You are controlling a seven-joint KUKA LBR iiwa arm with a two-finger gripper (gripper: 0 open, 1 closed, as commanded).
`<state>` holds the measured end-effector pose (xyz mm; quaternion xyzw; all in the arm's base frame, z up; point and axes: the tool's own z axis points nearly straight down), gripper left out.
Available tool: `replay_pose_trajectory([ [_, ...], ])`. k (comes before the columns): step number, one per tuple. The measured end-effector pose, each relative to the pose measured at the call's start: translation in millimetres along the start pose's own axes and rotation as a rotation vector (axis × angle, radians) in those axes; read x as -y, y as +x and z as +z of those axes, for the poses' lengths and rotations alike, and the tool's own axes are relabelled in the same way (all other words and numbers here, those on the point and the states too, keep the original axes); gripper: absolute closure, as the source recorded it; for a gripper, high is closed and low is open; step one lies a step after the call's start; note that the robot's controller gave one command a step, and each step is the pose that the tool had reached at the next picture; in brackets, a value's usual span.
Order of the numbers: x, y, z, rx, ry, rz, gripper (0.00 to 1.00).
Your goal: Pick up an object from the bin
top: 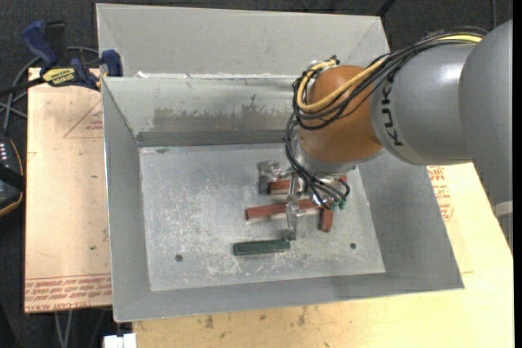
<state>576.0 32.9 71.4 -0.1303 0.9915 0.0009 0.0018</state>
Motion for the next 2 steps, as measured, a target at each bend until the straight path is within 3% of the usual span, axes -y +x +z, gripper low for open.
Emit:
replay_pose_trajectory([
  [1, 0, 0.0, 0, -0.001, 0.000, 0.000, 1.00],
  [2, 3, -4.6, -149, 0.007, 0.004, -0.288, 1.00],
])
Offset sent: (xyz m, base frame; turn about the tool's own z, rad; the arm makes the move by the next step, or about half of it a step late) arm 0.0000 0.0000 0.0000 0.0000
